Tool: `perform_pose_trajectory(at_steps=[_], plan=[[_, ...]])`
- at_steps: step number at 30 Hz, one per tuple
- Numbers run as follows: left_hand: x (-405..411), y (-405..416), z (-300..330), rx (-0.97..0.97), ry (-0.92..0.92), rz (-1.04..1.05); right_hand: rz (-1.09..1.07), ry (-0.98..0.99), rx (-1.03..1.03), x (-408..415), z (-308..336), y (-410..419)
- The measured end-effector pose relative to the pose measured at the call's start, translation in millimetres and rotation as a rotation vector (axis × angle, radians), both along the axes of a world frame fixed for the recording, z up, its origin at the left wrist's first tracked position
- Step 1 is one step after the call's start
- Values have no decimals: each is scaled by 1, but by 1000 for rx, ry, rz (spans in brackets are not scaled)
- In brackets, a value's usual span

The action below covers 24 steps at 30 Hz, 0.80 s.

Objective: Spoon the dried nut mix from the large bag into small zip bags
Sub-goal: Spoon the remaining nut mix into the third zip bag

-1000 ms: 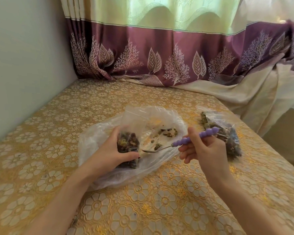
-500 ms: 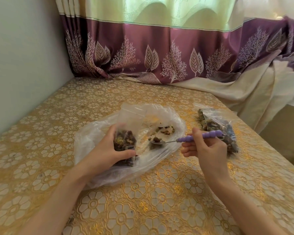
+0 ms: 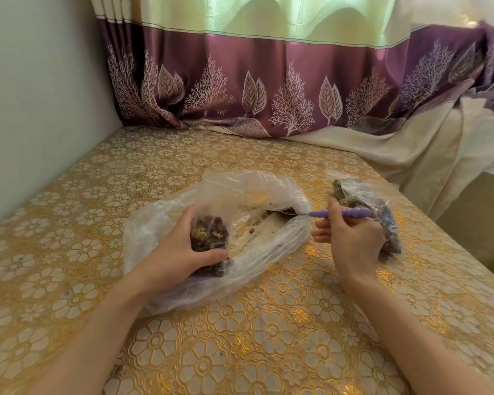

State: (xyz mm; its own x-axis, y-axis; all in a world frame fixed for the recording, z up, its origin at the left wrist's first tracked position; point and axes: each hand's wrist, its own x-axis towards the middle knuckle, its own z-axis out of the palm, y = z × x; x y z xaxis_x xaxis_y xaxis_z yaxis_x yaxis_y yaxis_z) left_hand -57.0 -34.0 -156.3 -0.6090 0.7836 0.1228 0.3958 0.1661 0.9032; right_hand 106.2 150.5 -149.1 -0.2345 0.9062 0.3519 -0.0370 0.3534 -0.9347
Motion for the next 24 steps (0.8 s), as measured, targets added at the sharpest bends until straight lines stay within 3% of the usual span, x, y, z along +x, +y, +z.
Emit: perform_pose_trajectory(at_steps=[6,15,24], plan=[[1,0,-1,3,18,-4,80,-10,-61,-9,-3,-1],[1,0,0,-3,42,-4,248,203,-484,-2,5,3],[1,1,-1,13,30,-10,269,167,-462,9,11,-1]])
